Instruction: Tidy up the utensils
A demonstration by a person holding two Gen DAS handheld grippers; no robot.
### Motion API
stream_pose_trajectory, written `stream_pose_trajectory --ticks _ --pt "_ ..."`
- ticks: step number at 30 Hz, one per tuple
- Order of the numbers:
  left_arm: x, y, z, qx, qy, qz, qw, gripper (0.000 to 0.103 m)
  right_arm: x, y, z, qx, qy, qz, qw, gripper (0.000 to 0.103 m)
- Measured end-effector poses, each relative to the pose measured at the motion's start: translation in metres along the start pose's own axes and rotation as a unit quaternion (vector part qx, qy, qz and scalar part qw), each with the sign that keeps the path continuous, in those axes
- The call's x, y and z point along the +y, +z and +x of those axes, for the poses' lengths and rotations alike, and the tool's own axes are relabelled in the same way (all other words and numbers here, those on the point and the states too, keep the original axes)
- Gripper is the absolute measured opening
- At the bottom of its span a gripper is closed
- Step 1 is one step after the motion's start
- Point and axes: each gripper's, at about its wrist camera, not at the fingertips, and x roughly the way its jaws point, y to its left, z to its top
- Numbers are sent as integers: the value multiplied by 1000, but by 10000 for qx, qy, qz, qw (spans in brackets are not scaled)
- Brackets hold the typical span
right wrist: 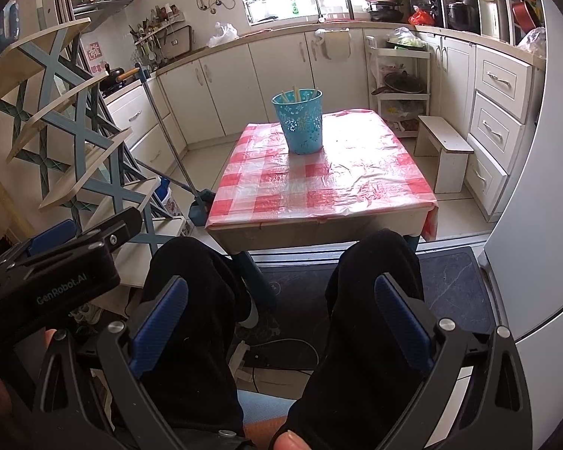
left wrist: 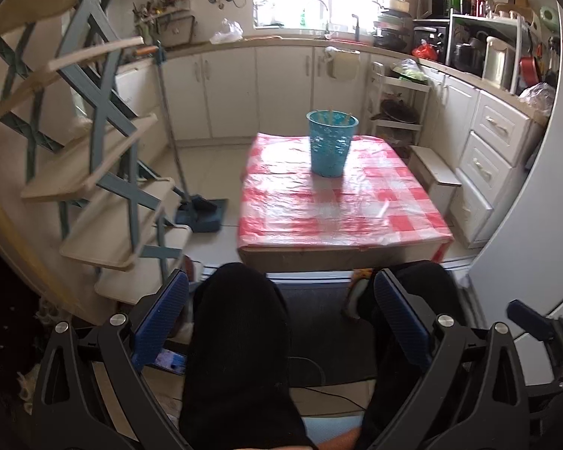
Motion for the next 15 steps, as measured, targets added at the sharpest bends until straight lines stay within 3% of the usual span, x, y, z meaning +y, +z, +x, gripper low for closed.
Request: stream_pose_trajectory --ticks 2,8,15 --pt "4 -1 1 3 -150 -106 9998 95 -1 0 0 -23 -16 17 10000 96" --pt "-1 7 -5 -456 475 42 9978 95 -10 7 -22 -737 -287 140 9968 96" --pt "6 13 19 -235 402 -97 9989 95 -9 14 -15 -1112 -320 86 9933 96"
